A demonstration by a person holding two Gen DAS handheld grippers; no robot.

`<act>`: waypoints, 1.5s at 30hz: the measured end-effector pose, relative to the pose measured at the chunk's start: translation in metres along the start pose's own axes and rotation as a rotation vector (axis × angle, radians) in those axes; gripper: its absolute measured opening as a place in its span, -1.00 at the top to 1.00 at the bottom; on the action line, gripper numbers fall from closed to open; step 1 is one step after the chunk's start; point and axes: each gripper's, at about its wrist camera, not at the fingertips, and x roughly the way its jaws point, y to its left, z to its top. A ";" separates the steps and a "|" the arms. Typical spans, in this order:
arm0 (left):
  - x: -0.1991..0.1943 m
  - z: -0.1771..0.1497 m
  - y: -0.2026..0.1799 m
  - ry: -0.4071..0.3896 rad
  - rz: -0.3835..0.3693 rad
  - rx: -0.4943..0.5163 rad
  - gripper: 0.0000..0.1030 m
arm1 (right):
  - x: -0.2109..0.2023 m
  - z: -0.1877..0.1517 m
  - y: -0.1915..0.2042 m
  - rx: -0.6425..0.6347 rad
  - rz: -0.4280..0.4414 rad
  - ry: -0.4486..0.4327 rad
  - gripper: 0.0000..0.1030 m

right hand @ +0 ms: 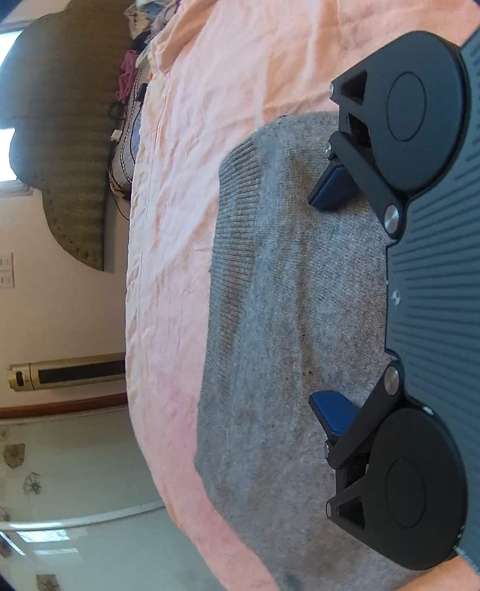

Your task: Fold small clothes

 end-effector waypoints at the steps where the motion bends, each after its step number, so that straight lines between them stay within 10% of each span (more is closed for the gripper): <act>1: 0.000 -0.002 -0.001 0.001 0.002 0.004 -0.85 | -0.006 0.001 -0.004 0.050 0.003 -0.014 -1.00; 7: -0.002 -0.005 -0.001 -0.024 0.028 0.009 -0.79 | -0.063 -0.008 -0.045 0.338 0.110 -0.134 -1.00; 11: 0.010 -0.009 -0.012 -0.026 0.105 0.102 0.06 | -0.090 -0.026 -0.077 0.363 0.013 -0.152 -1.00; 15: 0.014 -0.018 -0.025 -0.075 0.178 0.199 0.26 | -0.085 -0.051 -0.105 0.412 -0.068 -0.096 -1.00; 18: 0.019 -0.023 -0.029 -0.080 0.260 0.247 0.80 | -0.086 -0.066 -0.108 0.421 -0.035 -0.142 -1.00; 25: 0.014 -0.047 -0.063 -0.163 0.347 0.414 0.86 | -0.083 -0.068 -0.110 0.427 -0.012 -0.149 -1.00; 33: 0.059 -0.171 -0.130 -0.087 0.338 1.243 0.86 | -0.086 -0.070 -0.116 0.467 0.017 -0.168 -1.00; 38: 0.060 -0.191 -0.107 -0.120 0.316 1.350 0.88 | -0.086 -0.057 -0.114 0.472 0.006 -0.114 -1.00; 45: 0.024 -0.180 -0.110 -0.127 0.271 1.277 0.83 | -0.093 0.016 -0.075 0.399 0.202 -0.133 -1.00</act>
